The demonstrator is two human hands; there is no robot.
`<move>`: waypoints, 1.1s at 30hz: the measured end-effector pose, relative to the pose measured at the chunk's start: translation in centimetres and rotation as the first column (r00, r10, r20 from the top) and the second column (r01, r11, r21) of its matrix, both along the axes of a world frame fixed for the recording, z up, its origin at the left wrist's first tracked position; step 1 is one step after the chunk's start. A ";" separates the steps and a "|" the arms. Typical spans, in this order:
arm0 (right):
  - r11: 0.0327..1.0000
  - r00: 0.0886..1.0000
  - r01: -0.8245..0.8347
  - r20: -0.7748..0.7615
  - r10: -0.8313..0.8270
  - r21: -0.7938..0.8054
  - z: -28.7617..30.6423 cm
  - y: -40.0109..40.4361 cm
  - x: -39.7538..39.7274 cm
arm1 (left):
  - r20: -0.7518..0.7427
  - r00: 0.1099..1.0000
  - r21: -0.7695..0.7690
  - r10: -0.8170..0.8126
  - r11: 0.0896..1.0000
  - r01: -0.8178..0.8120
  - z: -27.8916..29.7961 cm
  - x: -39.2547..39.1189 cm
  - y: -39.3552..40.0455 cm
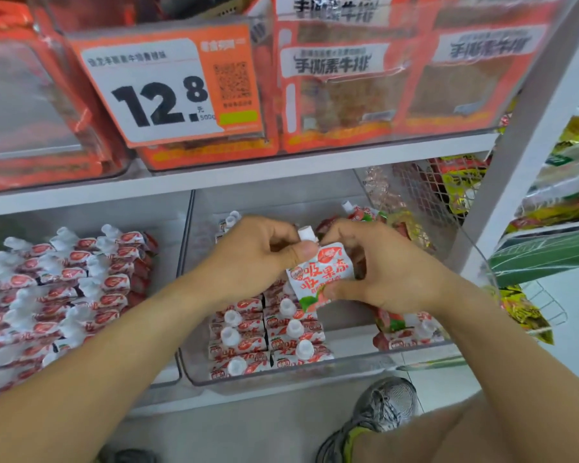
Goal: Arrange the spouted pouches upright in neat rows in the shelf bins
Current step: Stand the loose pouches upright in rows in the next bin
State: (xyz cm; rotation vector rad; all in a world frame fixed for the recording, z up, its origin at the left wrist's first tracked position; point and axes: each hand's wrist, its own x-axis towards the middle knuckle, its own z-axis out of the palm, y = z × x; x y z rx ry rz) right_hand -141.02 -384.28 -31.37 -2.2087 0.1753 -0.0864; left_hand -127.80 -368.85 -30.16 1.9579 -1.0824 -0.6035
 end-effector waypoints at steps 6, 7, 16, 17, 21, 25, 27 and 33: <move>0.964 0.951 0.249 0.208 -0.227 -0.087 0.6 -1.6 1.8 | 0.330 0.941 -0.033 0.068 0.998 -0.061 0.7 0.8 1.8; 0.950 0.928 0.303 0.248 -0.277 -0.071 0.5 -2.0 2.3 | 0.448 0.886 -0.043 0.122 0.992 -0.115 0.6 1.3 2.6; 0.897 0.862 0.420 0.371 -0.347 -0.138 -2.0 -1.0 10.3 | 0.396 0.773 -0.127 0.496 0.863 -0.488 -1.4 4.2 7.7; 0.898 0.880 0.401 0.347 -0.323 -0.179 -2.4 -0.9 11.2 | 0.302 0.811 -0.121 0.501 0.864 -0.489 -1.6 4.4 7.9; 0.913 0.958 0.286 0.115 -0.264 -0.289 -4.6 -1.9 13.5 | 0.080 0.845 -0.181 0.529 0.841 -0.509 -3.3 4.7 8.6; 0.902 0.960 0.279 0.116 -0.254 -0.330 -4.6 -2.7 13.5 | -0.014 0.832 -0.256 0.554 0.803 -0.539 -4.3 4.7 8.5; 0.887 0.970 0.244 0.079 -0.232 -0.392 -4.1 -2.8 13.4 | -0.030 0.831 -0.273 0.556 0.795 -0.542 -4.6 4.9 8.4; 0.902 0.957 0.283 0.036 -0.287 -0.327 -3.5 -3.0 13.1 | -0.054 0.837 -0.286 0.544 0.795 -0.535 -5.0 5.1 8.5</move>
